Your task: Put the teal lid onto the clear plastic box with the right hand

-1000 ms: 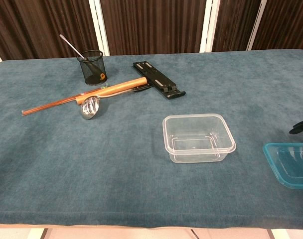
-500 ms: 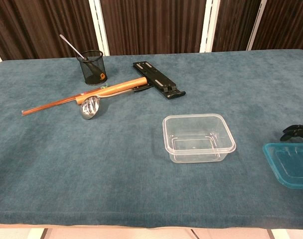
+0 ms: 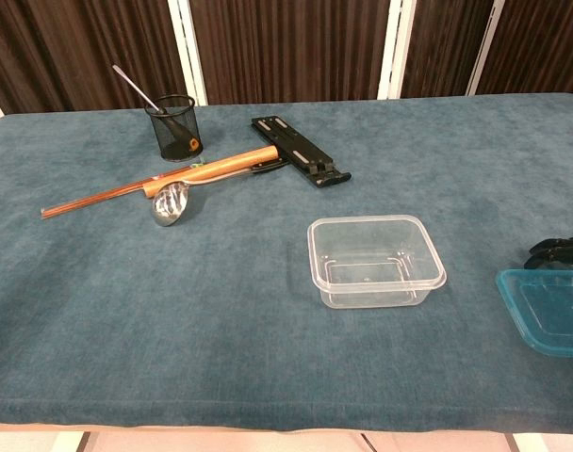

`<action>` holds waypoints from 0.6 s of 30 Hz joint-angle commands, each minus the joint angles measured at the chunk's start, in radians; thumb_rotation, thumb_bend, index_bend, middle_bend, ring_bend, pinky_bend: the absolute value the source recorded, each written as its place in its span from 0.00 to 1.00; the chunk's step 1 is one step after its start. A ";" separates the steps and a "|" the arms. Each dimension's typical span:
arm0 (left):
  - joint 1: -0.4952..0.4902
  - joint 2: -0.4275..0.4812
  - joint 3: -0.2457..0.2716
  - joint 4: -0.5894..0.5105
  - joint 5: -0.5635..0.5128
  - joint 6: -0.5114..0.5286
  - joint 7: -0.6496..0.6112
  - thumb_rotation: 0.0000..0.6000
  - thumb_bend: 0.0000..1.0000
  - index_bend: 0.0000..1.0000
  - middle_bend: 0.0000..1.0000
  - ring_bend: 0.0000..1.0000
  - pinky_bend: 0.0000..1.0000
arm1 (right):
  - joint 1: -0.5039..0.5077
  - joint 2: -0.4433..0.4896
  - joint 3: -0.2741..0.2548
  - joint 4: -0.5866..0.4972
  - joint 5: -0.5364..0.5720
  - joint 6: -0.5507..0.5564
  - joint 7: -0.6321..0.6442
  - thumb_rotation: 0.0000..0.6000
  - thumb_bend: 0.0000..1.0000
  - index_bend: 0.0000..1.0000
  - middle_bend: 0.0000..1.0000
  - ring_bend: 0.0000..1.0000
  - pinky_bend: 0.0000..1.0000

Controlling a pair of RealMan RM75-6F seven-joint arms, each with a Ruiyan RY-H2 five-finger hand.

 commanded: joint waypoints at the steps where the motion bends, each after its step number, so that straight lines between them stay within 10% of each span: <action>1: 0.000 0.000 0.000 0.000 0.000 0.001 -0.001 1.00 0.44 0.00 0.00 0.00 0.06 | 0.003 -0.002 -0.004 0.001 0.008 0.002 -0.005 1.00 0.15 0.24 0.12 0.01 0.05; 12: 0.000 0.001 0.000 0.001 -0.001 0.001 -0.003 1.00 0.44 0.00 0.00 0.00 0.06 | 0.012 -0.011 -0.016 0.005 0.023 0.011 -0.006 1.00 0.15 0.27 0.16 0.07 0.09; 18: 0.001 0.001 -0.001 0.001 0.000 0.004 -0.005 1.00 0.44 0.00 0.00 0.00 0.05 | 0.010 -0.015 -0.019 0.007 0.017 0.032 -0.005 1.00 0.15 0.52 0.35 0.31 0.17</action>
